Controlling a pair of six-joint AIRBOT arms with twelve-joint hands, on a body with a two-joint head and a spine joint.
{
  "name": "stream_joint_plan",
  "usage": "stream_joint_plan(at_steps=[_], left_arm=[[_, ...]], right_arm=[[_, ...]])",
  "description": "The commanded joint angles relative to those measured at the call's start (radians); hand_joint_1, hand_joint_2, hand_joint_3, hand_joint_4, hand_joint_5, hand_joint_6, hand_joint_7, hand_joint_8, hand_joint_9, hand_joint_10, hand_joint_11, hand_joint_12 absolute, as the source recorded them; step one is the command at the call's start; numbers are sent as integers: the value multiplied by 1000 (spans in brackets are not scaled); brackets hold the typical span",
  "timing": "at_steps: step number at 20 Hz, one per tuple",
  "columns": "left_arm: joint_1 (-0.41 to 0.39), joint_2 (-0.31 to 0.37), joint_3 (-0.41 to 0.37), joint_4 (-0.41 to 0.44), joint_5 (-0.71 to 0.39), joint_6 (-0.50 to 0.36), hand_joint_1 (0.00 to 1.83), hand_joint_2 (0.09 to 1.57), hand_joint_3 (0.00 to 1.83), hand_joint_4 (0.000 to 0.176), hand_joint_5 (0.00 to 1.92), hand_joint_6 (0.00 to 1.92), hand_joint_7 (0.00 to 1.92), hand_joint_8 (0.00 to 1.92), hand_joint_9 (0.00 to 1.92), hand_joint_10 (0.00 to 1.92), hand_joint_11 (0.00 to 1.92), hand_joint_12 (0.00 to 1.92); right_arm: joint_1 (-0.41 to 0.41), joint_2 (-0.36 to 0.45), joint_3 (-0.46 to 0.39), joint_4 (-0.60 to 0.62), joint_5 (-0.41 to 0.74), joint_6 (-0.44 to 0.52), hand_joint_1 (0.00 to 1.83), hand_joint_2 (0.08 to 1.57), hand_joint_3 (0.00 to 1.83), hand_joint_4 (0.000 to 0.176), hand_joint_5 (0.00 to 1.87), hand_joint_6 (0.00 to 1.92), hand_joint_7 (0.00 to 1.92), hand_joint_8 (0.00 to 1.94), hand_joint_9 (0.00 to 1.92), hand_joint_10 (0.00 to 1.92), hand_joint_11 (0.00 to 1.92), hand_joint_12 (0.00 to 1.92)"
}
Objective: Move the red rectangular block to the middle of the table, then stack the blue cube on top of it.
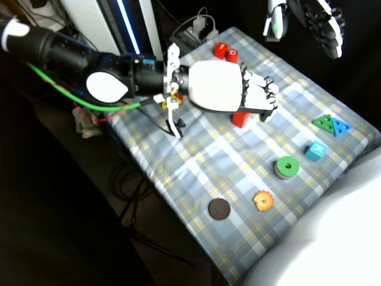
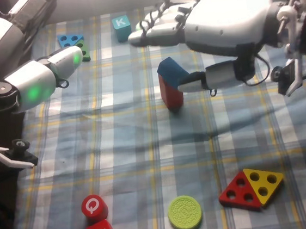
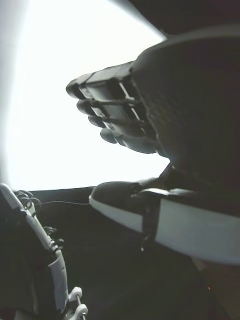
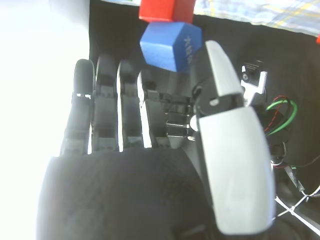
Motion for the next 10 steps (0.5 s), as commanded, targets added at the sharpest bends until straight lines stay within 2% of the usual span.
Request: stream_joint_plan(at_steps=[1, 2, 3, 4, 5, 6, 7, 8, 9, 10], left_arm=[[-6, -4, 3, 14, -129, -9, 950, 1434, 4, 47, 54, 1, 0, 0, 0, 0, 0, 0], [-5, -4, 2, 14, -130, -9, 950, 1434, 5, 53, 54, 1, 0, 0, 0, 0, 0, 0], [-4, -4, 2, 14, -130, -10, 949, 1433, 4, 50, 57, 2, 0, 0, 0, 0, 0, 0], [-3, -4, 2, 13, -131, -10, 951, 1431, 3, 49, 58, 3, 0, 0, 0, 0, 0, 0], [-2, -4, 2, 12, -132, -12, 950, 1427, 1, 49, 57, 2, 0, 0, 0, 0, 0, 0], [0, -3, 2, 12, -134, -14, 965, 1423, 0, 42, 61, 3, 0, 0, 0, 0, 0, 0], [1, -2, 2, 12, -135, -16, 985, 1413, 0, 40, 66, 5, 0, 0, 0, 0, 0, 0], [3, -1, 1, 12, -139, -20, 990, 1410, 0, 42, 64, 4, 0, 0, 0, 0, 0, 0], [4, 0, 0, 12, -145, -22, 1001, 1406, 0, 34, 63, 3, 0, 0, 0, 0, 0, 0], [6, 2, -3, 12, -152, -24, 1004, 1405, 0, 36, 59, 2, 0, 0, 0, 0, 0, 0]], right_arm=[[23, 7, -3, 18, 130, 4, 744, 1269, 8, 0, 8, 0, 6, 0, 13, 1, 0, 245], [25, 20, -10, 19, 141, 6, 788, 1269, 3, 0, 1, 0, 0, 0, 2, 0, 0, 130], [25, 30, -14, 23, 151, 8, 776, 1266, 1, 0, 0, 0, 0, 0, 0, 0, 0, 25], [25, 46, -22, 29, 167, 10, 678, 1248, 0, 0, 0, 0, 0, 0, 0, 0, 0, 4], [25, 60, -30, 34, 184, 11, 653, 1276, 7, 0, 0, 0, 0, 0, 0, 0, 0, 0], [25, 83, -44, 42, 210, 11, 434, 1306, 12, 0, 0, 0, 0, 0, 0, 0, 0, 0], [25, 99, -54, 48, 227, 11, 329, 1292, 4, 13, 0, 0, 0, 0, 0, 0, 0, 0], [25, 132, -72, 58, 254, 11, 337, 1192, 0, 9, 0, 0, 0, 0, 0, 0, 0, 0], [25, 158, -86, 72, 282, 12, 307, 1130, 0, 48, 0, 0, 0, 0, 0, 0, 0, 0], [25, 189, -104, 91, 317, 12, 209, 1127, 0, 101, 0, 0, 0, 0, 0, 0, 17, 8]])
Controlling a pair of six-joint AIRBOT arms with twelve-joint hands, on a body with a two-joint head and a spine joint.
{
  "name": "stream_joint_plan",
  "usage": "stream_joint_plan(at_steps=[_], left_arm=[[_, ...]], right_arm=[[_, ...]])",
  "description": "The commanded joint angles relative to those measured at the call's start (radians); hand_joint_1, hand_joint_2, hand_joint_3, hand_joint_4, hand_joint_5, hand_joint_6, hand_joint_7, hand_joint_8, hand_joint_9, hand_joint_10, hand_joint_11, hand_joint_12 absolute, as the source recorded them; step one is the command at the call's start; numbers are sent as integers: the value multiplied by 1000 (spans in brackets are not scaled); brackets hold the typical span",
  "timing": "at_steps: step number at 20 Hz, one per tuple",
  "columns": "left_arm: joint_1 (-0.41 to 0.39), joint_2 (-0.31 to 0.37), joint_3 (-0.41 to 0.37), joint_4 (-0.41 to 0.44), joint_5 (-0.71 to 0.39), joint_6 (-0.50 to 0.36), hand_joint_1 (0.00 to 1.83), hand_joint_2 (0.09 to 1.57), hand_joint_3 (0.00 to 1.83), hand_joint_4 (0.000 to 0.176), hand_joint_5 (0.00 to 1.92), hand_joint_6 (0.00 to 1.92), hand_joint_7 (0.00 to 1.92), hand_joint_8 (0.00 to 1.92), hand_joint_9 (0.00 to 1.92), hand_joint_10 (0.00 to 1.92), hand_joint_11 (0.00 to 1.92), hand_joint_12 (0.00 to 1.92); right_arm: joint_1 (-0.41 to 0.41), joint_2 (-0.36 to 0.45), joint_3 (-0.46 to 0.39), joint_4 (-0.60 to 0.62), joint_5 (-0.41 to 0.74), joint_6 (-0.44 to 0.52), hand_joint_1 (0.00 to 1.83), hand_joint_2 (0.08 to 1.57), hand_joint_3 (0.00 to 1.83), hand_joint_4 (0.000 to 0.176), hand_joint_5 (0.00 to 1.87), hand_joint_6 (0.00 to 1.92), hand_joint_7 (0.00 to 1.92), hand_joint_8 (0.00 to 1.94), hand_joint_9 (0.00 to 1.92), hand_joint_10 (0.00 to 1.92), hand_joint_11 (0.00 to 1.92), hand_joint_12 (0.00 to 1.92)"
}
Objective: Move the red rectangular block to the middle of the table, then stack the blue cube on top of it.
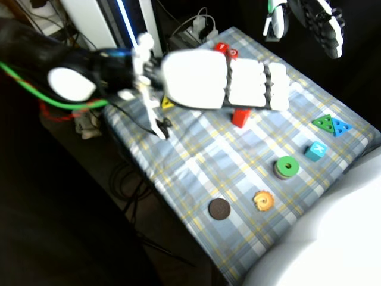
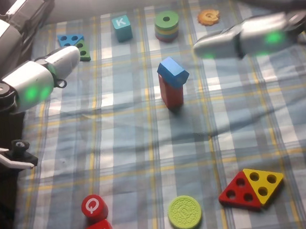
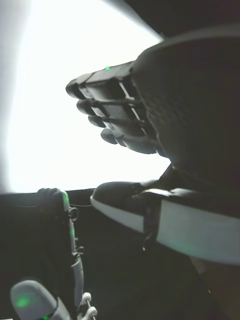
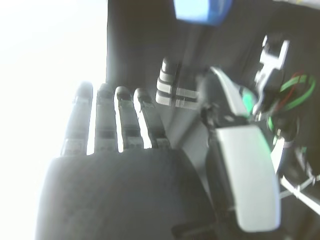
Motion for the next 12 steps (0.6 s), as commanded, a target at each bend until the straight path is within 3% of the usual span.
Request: stream_joint_plan(at_steps=[1, 2, 3, 4, 5, 6, 7, 8, 9, 10, 11, 12], left_arm=[[-5, 5, -5, 17, -137, -11, 986, 1407, 0, 39, 56, 0, 0, 0, 0, 0, 0, 0], [1, 10, -7, 17, -153, -21, 982, 1408, 0, 42, 55, 0, 0, 0, 0, 0, 0, 0], [10, 11, -8, 17, -170, -35, 933, 1418, 1, 43, 45, 3, 0, 0, 0, 0, 0, 0], [19, 14, -8, 17, -188, -50, 891, 1430, 6, 47, 34, 2, 0, 0, 0, 0, 0, 0], [26, 18, -10, 17, -204, -62, 804, 1443, 11, 50, 16, 6, 0, 0, 0, 0, 0, 0], [28, 21, -12, 18, -216, -68, 751, 1446, 11, 48, 2, 0, 0, 0, 0, 0, 0, 0], [29, 25, -16, 19, -230, -69, 724, 1446, 10, 44, 0, 0, 0, 0, 0, 0, 0, 0], [31, 28, -19, 20, -244, -73, 674, 1450, 11, 50, 0, 0, 0, 0, 0, 0, 0, 0], [36, 35, -21, 25, -279, -99, 506, 1476, 22, 40, 0, 0, 0, 0, 0, 0, 0, 0], [45, 40, -21, 30, -320, -134, 200, 1510, 26, 45, 0, 0, 0, 0, 0, 0, 0, 0], [49, 43, -21, 31, -333, -144, 200, 1510, 26, 45, 0, 0, 0, 0, 0, 0, 0, 0], [57, 47, -23, 32, -361, -160, 177, 1520, 28, 66, 0, 0, 0, 0, 0, 0, 0, 0]], right_arm=[[15, 6, -8, 41, 165, 5, 351, 1109, 0, 134, 0, 0, 0, 0, 0, 0, 6, 4], [5, 61, -27, 61, 197, 4, 452, 1111, 0, 123, 0, 0, 0, 0, 0, 0, 0, 0], [-13, 77, -39, 78, 228, 2, 401, 1187, 15, 135, 0, 0, 0, 0, 0, 0, 0, 0], [-40, 97, -50, 108, 260, -5, 395, 1254, 16, 149, 0, 0, 0, 0, 0, 0, 0, 125], [-76, 115, -63, 143, 304, -19, 329, 1274, 9, 167, 0, 0, 0, 0, 0, 0, 0, 24], [-112, 137, -80, 182, 355, -34, 314, 1144, 0, 155, 0, 0, 0, 0, 0, 0, 0, 4], [-149, 154, -95, 214, 399, -46, 257, 1134, 0, 122, 0, 0, 0, 0, 0, 0, 0, 0], [-177, 166, -107, 241, 441, -53, 315, 1217, 0, 59, 0, 0, 0, 0, 0, 0, 0, 0], [-238, 187, -127, 285, 515, -57, 391, 1213, 0, 82, 0, 0, 0, 0, 0, 0, 11, 5], [-293, 207, -144, 323, 583, -57, 481, 1230, 4, 101, 0, 0, 0, 0, 0, 0, 2, 1], [-318, 214, -150, 339, 610, -57, 481, 1230, 4, 101, 0, 0, 0, 0, 0, 0, 2, 1], [-358, 224, -160, 365, 660, -57, 505, 1235, 5, 63, 0, 0, 0, 0, 0, 0, 25, 12]])
